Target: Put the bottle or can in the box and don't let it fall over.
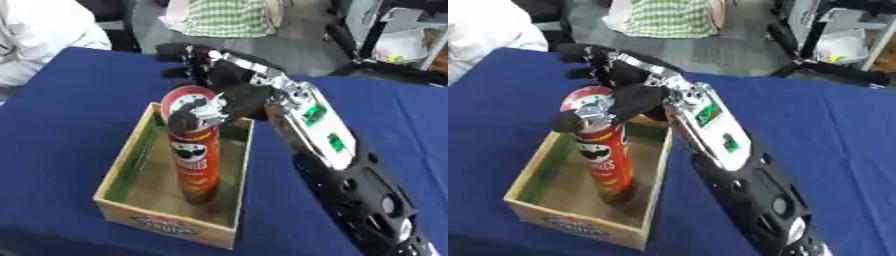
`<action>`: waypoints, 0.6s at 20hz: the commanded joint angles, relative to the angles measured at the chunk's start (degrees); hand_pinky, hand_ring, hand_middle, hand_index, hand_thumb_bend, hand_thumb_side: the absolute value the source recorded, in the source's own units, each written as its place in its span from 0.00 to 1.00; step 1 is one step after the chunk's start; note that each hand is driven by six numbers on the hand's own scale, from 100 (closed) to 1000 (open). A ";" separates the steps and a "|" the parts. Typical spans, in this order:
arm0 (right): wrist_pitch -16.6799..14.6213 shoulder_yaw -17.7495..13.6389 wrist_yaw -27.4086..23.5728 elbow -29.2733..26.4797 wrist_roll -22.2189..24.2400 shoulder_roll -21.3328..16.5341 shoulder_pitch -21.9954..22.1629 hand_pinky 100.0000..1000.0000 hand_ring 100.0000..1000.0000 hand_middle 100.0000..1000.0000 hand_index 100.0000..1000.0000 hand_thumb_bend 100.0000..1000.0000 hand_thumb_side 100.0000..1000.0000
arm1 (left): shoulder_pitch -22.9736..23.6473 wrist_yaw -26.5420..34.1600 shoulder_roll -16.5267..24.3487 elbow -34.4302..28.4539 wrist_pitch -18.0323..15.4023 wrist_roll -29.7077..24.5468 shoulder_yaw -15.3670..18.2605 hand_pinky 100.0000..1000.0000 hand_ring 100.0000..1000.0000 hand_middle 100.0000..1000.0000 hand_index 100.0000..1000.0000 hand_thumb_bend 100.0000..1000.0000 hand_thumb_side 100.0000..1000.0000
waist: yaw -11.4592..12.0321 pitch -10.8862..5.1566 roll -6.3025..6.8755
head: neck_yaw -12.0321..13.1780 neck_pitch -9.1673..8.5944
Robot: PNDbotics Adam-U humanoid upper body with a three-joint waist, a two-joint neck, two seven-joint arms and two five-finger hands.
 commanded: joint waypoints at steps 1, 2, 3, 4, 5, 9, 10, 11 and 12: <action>-0.49 -0.69 0.38 -0.59 -0.10 -0.14 -1.06 0.97 1.00 1.00 0.94 0.71 0.05 | -0.25 0.06 1.26 -0.72 -0.14 -0.11 0.12 0.92 0.74 0.80 0.81 0.00 0.71 | -0.10 -0.56 0.56 | 0.19 -0.55; -0.48 -0.83 0.27 -0.70 -0.28 -0.20 -1.09 0.97 1.00 1.00 0.94 0.71 0.05 | -0.24 0.07 1.26 -0.72 -0.15 -0.13 0.12 0.92 0.74 0.80 0.81 0.00 0.71 | -0.12 -0.58 0.58 | 0.21 -0.56; -0.45 -0.95 0.12 -0.80 -0.45 -0.29 -1.13 0.97 1.00 1.00 0.94 0.71 0.04 | -0.22 0.07 1.26 -0.72 -0.15 -0.13 0.13 0.92 0.73 0.80 0.81 0.00 0.71 | -0.16 -0.61 0.61 | 0.22 -0.56; -0.40 -1.08 0.00 -0.90 -0.63 -0.42 -1.19 0.97 1.00 1.00 0.94 0.71 0.04 | -0.20 0.07 1.26 -0.71 -0.16 -0.14 0.15 0.92 0.73 0.80 0.81 0.00 0.71 | -0.19 -0.64 0.62 | 0.23 -0.59; -0.35 -1.20 -0.09 -1.01 -0.81 -0.56 -1.25 0.97 1.00 1.00 0.94 0.71 0.04 | -0.19 0.07 1.27 -0.71 -0.16 -0.14 0.15 0.92 0.73 0.80 0.81 0.00 0.71 | -0.23 -0.66 0.64 | 0.25 -0.61; -0.29 -1.94 -0.29 -1.39 -1.55 -1.53 -1.27 0.97 1.00 1.00 0.93 0.65 0.07 | -0.16 0.10 1.37 -0.72 -0.20 -0.15 0.18 0.92 0.73 0.80 0.81 0.00 0.71 | -0.41 -0.75 0.74 | 0.38 -0.62; -0.32 -2.20 -0.35 -1.43 -1.78 -1.97 -1.19 0.97 1.00 1.00 0.93 0.70 0.04 | -0.13 0.11 1.39 -0.73 -0.21 -0.12 0.20 0.92 0.73 0.80 0.81 0.00 0.70 | -0.47 -0.78 0.76 | 0.41 -0.63; -0.36 -2.43 -0.40 -1.45 -2.02 -2.39 -1.10 0.97 1.00 1.00 0.91 0.70 0.04 | -0.11 0.11 1.40 -0.74 -0.22 -0.10 0.22 0.92 0.73 0.80 0.81 0.00 0.70 | -0.51 -0.80 0.79 | 0.44 -0.66; -0.43 -2.76 -0.44 -1.45 -2.28 -3.02 -0.95 0.97 1.00 1.00 0.90 0.70 0.03 | -0.05 0.10 1.41 -0.73 -0.23 -0.06 0.26 0.92 0.73 0.80 0.81 0.00 0.70 | -0.58 -0.81 0.82 | 0.51 -0.70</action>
